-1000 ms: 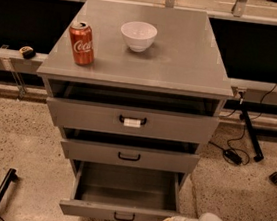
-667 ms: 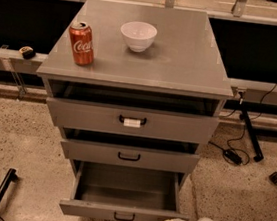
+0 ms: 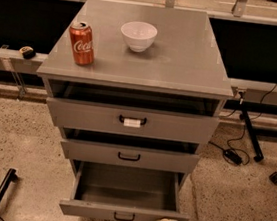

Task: Close bottom drawer

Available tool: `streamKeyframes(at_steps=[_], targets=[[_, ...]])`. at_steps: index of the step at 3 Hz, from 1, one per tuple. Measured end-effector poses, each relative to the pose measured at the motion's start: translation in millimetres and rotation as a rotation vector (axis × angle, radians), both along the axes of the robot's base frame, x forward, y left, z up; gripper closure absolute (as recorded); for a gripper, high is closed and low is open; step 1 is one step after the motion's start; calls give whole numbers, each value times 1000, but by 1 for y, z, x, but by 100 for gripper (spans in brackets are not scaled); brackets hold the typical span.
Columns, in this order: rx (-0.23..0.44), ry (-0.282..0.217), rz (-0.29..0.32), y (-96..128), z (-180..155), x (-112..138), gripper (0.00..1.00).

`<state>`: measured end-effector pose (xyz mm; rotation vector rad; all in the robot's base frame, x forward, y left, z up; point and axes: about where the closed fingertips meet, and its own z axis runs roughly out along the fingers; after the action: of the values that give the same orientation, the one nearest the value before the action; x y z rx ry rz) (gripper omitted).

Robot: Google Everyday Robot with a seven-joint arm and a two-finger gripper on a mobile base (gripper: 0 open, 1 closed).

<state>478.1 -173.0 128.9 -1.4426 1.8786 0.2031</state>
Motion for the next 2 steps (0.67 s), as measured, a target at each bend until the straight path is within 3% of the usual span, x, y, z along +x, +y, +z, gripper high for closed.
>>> streamKeyframes(at_steps=[1,2], targets=[[13,-67,-62,10,0,17,100],[43,-113,-77,25,2,41,100]])
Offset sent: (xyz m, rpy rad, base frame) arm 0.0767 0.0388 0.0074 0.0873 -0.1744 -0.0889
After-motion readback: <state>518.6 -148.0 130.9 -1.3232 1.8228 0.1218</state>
